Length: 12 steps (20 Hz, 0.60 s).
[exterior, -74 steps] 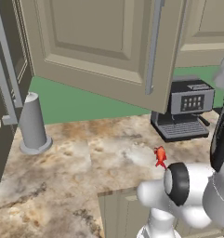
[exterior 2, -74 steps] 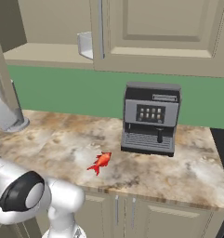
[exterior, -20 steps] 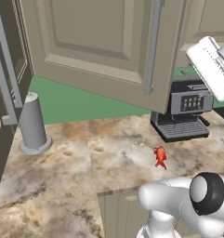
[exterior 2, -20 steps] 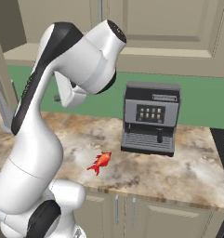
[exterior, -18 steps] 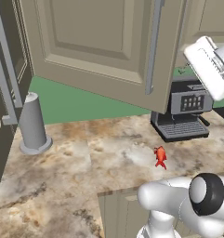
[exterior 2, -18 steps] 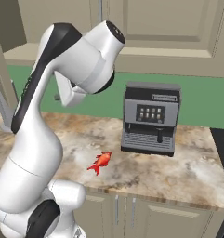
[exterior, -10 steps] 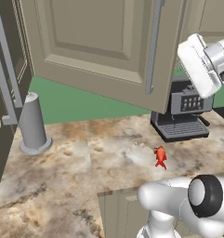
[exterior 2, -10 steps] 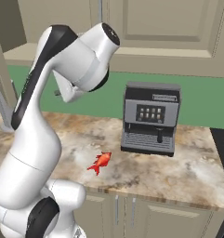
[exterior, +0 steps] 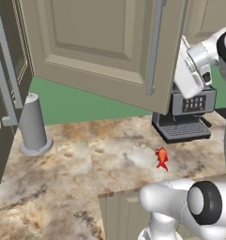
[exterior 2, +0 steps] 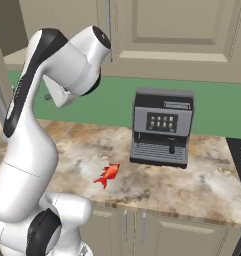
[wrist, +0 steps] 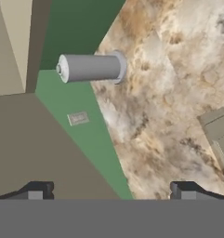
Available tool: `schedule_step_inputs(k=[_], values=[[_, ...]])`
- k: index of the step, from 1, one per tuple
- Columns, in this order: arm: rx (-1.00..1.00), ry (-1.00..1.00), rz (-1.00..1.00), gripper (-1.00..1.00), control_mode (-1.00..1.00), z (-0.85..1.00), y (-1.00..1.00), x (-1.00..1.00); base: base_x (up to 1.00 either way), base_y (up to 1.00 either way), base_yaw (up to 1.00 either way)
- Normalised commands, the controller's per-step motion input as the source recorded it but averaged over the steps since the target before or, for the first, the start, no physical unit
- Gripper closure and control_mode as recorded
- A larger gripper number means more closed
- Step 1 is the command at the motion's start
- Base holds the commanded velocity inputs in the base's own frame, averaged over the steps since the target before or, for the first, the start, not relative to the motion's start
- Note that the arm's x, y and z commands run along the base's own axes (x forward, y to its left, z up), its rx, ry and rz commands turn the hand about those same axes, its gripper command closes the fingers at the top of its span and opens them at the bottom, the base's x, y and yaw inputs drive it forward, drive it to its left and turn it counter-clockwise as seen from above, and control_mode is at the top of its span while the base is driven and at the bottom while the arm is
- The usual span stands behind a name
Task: Retrieve the tupperware from the cabinet, then place the raw meat into the tupperware to avoid contamination.
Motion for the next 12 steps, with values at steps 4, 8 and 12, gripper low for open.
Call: schedule_step_inputs(k=[4, 8, 12], values=[[0.06, 0.0, 0.09, -1.0, -1.0, 0.0, 0.46, 0.0, 0.0, 0.0, 0.0], [0.05, -0.01, 0.1, -1.0, -1.0, 0.0, 0.48, 0.0, 0.0, 0.0, 0.0], [0.04, -0.01, 0.1, -1.0, -1.0, 0.0, 0.57, -0.06, 0.0, 0.0, 0.0]])
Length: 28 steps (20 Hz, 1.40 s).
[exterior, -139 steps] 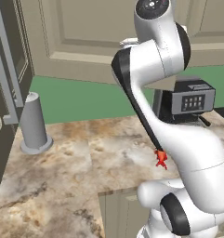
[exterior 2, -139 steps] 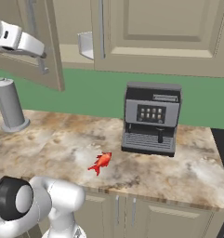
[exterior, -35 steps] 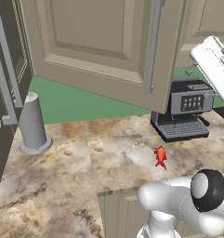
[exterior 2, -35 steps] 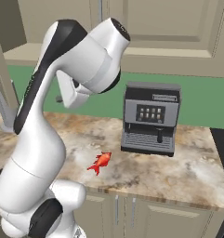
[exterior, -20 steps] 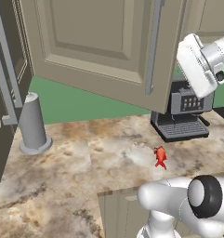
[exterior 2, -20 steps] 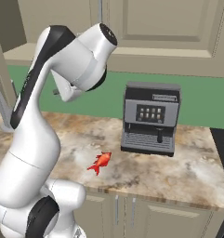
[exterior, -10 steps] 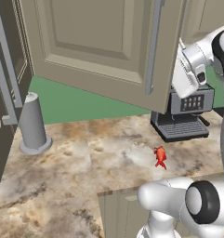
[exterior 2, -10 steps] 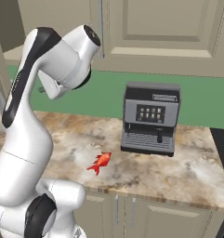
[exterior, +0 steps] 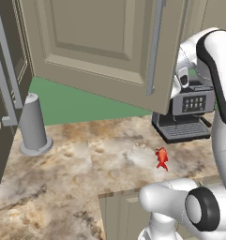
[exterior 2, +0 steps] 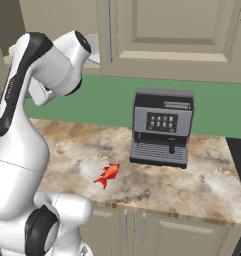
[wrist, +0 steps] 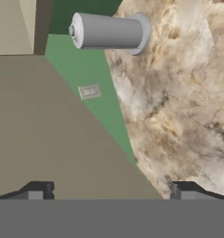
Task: Retrieve the tupperware from the cabinet, then place the raw meat into the tupperware to avoid contamination.
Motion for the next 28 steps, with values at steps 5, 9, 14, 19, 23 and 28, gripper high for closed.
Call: schedule_step_inputs(k=[5, 9, 14, 19, 23, 28], values=[[0.07, 0.01, 0.08, -1.0, -1.0, 0.0, 0.69, -0.37, 0.0, 0.0, 0.0], [0.09, 0.01, 0.06, -1.0, -1.0, 0.0, 0.78, -0.46, 0.0, 0.0, 0.0], [0.08, 0.0, 0.04, -1.0, -1.0, 0.0, 0.87, -0.49, 0.0, 0.0, 0.0], [0.02, 0.04, 0.0, -1.0, -1.0, -0.11, 0.7, -0.19, 0.0, 0.0, 0.0], [0.0, 0.07, 0.0, -1.0, -1.0, 0.0, 0.15, 0.0, 0.0, 0.0, 0.0], [0.0, 0.06, 0.0, -1.0, -1.0, 0.0, -0.17, -0.03, 0.0, 0.0, 0.0]])
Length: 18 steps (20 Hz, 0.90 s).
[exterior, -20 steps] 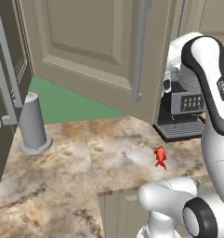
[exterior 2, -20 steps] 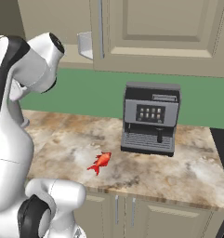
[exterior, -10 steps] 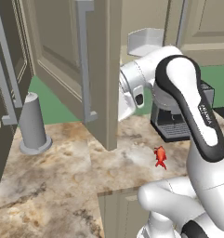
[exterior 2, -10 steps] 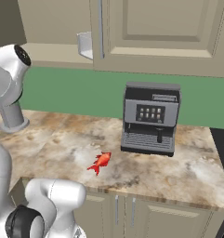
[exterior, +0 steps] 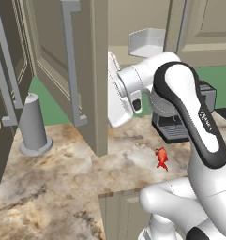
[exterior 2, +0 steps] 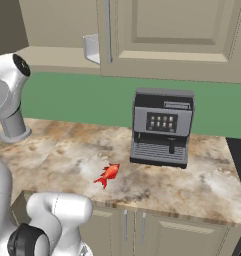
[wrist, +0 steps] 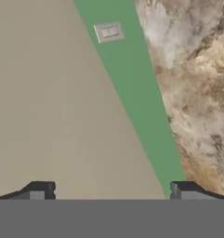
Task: Retrieve the tupperware from the cabinet, then place the raw meat into the tupperware to avoid contamination.
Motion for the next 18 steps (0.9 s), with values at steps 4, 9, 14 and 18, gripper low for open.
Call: schedule_step_inputs(k=[4, 9, 14, 18], values=[[0.0, 0.09, 0.0, -1.0, -1.0, 0.0, -0.41, -0.05, 0.0, 0.0, 0.0], [0.01, 0.17, -0.02, -1.0, -1.0, -0.1, -0.61, 0.29, 0.0, 0.0, 0.0], [-0.23, -0.03, 0.0, -1.0, -1.0, -0.43, -0.81, 0.14, 0.0, 0.0, 0.0], [-0.3, -0.12, 0.02, -1.0, -1.0, -0.49, -0.68, 0.01, 0.0, 0.0, 0.0]])
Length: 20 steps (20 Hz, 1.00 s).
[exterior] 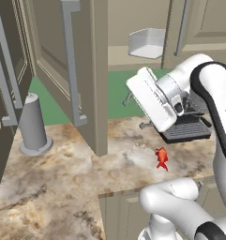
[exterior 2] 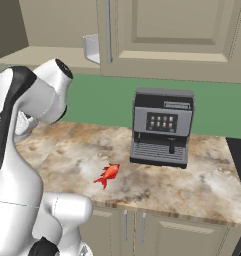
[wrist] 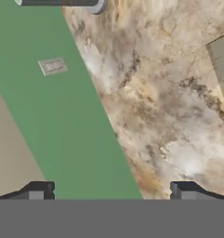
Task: Retrieve the tupperware from the cabinet, then place the raw meat into the tupperware to avoid contamination.
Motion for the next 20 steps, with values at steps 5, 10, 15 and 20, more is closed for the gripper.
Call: schedule_step_inputs(k=[5, 10, 15, 20], values=[[-0.33, -0.28, 0.14, -1.0, -1.0, -0.16, -0.56, -0.02, 0.0, 0.0, 0.0], [-0.36, -0.34, 0.18, -1.0, -1.0, 0.06, -0.38, -0.07, 0.0, 0.0, 0.0], [-0.31, -0.3, 0.2, -1.0, -1.0, 0.13, -0.44, -0.14, 0.0, 0.0, 0.0], [-0.29, -0.37, 0.14, -1.0, -1.0, 0.24, -0.58, -0.26, 0.0, 0.0, 0.0]])
